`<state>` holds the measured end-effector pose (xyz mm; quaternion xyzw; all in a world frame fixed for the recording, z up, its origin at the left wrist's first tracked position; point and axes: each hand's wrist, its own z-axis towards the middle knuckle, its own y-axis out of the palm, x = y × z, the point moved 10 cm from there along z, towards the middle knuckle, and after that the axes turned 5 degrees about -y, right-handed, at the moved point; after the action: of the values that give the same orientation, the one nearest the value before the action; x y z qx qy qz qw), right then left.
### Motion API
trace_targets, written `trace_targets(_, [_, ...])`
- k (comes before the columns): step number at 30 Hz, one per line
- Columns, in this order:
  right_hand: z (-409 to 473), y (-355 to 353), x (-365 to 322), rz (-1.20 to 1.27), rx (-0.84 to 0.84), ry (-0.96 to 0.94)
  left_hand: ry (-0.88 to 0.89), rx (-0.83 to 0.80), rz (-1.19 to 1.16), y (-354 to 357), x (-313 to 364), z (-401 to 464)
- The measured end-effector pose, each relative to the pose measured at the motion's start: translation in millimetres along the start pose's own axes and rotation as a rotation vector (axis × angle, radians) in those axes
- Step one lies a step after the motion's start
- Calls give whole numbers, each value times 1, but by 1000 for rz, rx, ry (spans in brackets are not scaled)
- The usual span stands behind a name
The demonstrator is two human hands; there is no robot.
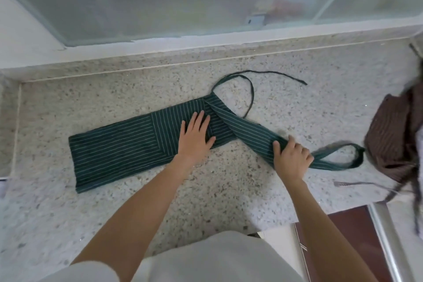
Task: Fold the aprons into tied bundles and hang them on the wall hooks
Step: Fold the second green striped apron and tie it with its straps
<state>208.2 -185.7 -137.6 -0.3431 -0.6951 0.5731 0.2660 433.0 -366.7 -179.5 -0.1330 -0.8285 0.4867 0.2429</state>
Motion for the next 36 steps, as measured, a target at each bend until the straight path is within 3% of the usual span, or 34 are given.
trace_targets(4, [-4, 10, 15, -2, -83, 56, -16, 5, -35, 5, -18, -16])
trace_targets(9, [-7, 4, -3, 483, -125, -215, -76, 34, -77, -2, -25, -36])
trace_targets(13, [17, -31, -4, 612, 18, -291, -140, 17, -67, -4, -21, -38])
trace_targets(16, [50, -63, 9, 598, 223, -322, -170, 5, -82, -4, -21, -36])
trace_targets(18, [72, -73, 7, 596, 270, -408, -175, -2, -71, -3, -23, -35])
trace_targets(21, [103, -63, -2, 594, 214, -512, -189, -7, -48, -1, -25, -36])
trace_targets(23, [118, -45, -5, 583, 69, -525, -202, 8, -19, -2, -23, -36])
trace_targets(27, [120, -20, 17, 341, -19, -376, -84, 108, 78, -9, 8, -28])
trace_targets(29, [114, -10, 27, 256, -53, -297, -77, 66, 93, -3, 22, -19])
trace_targets(34, [105, -3, 17, 586, -155, -397, -137, -20, 111, 16, 25, -7])
trace_targets(36, [109, -19, 14, 511, -78, -450, -126, -7, 122, 18, 23, -8])
